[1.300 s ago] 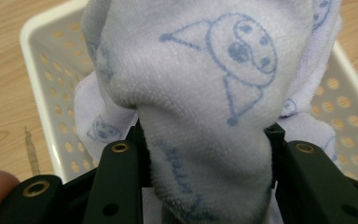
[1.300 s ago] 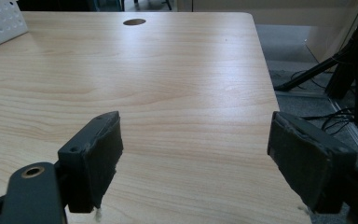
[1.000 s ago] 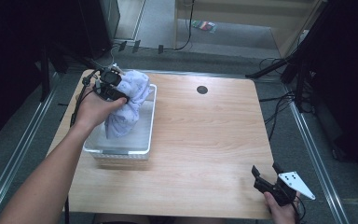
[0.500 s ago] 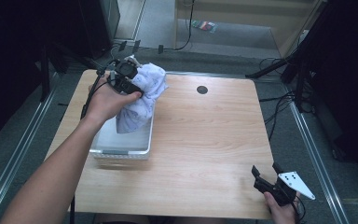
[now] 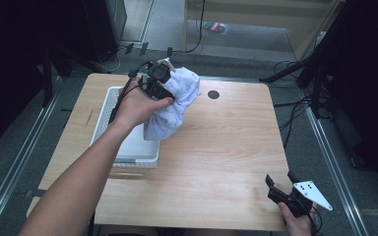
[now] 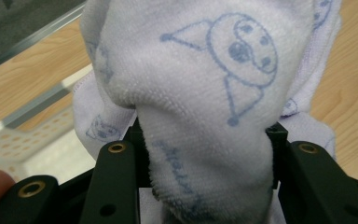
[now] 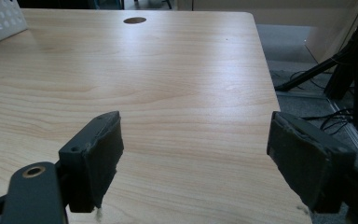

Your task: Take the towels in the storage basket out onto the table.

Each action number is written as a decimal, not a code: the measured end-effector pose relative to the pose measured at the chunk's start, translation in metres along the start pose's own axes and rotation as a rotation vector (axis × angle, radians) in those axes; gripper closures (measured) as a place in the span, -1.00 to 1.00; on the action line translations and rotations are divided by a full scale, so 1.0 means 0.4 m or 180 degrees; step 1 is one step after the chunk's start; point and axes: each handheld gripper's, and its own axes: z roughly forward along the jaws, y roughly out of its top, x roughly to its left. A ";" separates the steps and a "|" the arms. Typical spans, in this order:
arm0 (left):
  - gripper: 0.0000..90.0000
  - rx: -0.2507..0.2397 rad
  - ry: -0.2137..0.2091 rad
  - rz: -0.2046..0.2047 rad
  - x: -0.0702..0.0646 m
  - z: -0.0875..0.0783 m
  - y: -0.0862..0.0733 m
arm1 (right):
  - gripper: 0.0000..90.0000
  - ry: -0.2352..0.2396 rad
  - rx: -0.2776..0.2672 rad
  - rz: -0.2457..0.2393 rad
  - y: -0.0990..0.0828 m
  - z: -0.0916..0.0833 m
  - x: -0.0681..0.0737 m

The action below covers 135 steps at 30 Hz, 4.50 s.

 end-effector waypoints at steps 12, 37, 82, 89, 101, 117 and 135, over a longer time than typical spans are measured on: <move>0.23 0.0039 -0.0160 0.0227 -0.117 0.078 0.039 | -0.58 0.0002 -0.0005 -0.0003 0.000 0.000 0.000; 0.13 0.0231 -0.0479 0.0311 -0.224 0.269 0.007 | -0.58 -0.0008 -0.0013 -0.0019 0.000 -0.002 0.001; -1.00 -0.0011 -0.0548 -0.0063 -0.083 0.177 -0.093 | -0.57 -0.0011 0.0002 -0.0030 0.000 0.000 0.002; -1.00 -0.0058 -0.0479 -0.0110 -0.035 0.147 -0.124 | -0.57 -0.0015 0.0009 -0.0034 0.000 0.001 0.002; -1.00 -0.0158 -0.0355 -0.0299 0.070 0.095 -0.188 | -0.57 -0.0018 0.0020 -0.0038 0.001 0.002 0.002; -1.00 -0.0237 -0.0199 -0.0450 0.157 0.048 -0.269 | -0.57 -0.0025 0.0040 -0.0044 0.001 0.003 0.003; -1.00 -0.0296 -0.0037 -0.0578 0.223 0.004 -0.383 | -0.57 -0.0028 0.0045 -0.0043 0.001 0.004 0.003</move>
